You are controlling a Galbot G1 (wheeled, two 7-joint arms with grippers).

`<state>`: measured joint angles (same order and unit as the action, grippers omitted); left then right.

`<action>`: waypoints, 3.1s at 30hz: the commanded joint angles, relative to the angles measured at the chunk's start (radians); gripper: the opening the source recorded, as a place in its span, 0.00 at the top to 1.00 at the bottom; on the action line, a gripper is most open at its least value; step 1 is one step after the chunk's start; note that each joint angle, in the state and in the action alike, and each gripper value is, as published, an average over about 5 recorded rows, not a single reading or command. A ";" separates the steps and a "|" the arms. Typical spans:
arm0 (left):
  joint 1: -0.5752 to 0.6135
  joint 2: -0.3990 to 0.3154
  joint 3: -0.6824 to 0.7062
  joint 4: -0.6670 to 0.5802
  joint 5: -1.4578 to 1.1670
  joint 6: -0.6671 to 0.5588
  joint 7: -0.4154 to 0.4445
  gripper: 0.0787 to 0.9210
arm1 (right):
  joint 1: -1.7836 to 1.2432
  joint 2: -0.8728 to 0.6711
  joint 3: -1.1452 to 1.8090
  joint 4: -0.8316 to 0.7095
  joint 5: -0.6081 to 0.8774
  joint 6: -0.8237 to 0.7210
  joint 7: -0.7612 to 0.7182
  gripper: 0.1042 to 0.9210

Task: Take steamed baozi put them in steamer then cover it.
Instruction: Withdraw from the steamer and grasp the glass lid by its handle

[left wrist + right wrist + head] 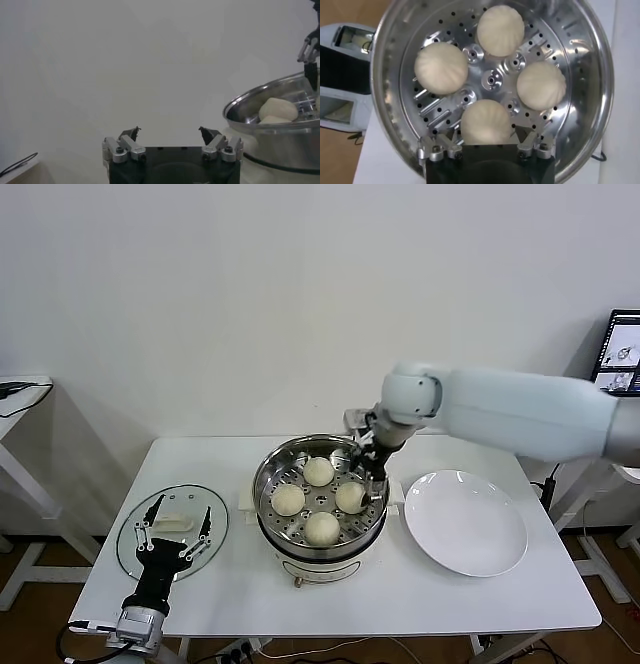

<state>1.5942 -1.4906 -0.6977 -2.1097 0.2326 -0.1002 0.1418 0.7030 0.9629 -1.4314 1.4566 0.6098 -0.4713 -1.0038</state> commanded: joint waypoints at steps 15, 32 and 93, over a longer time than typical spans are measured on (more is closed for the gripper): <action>-0.025 0.006 -0.016 -0.047 -0.016 0.046 -0.007 0.12 | -0.788 -0.550 1.190 0.098 0.223 0.281 0.524 0.12; -0.073 0.006 -0.023 0.001 -0.027 -0.002 -0.026 0.12 | -2.012 -0.027 2.199 0.437 0.111 0.581 1.027 0.12; -0.380 0.094 -0.196 0.699 1.370 -0.344 -0.379 0.12 | -2.253 0.376 2.079 0.451 -0.186 0.842 1.050 0.12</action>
<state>1.3438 -1.4022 -0.8830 -1.5237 1.5067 -0.4437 -0.2207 -1.5484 1.3329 0.6467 1.9118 0.4287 0.3660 0.0466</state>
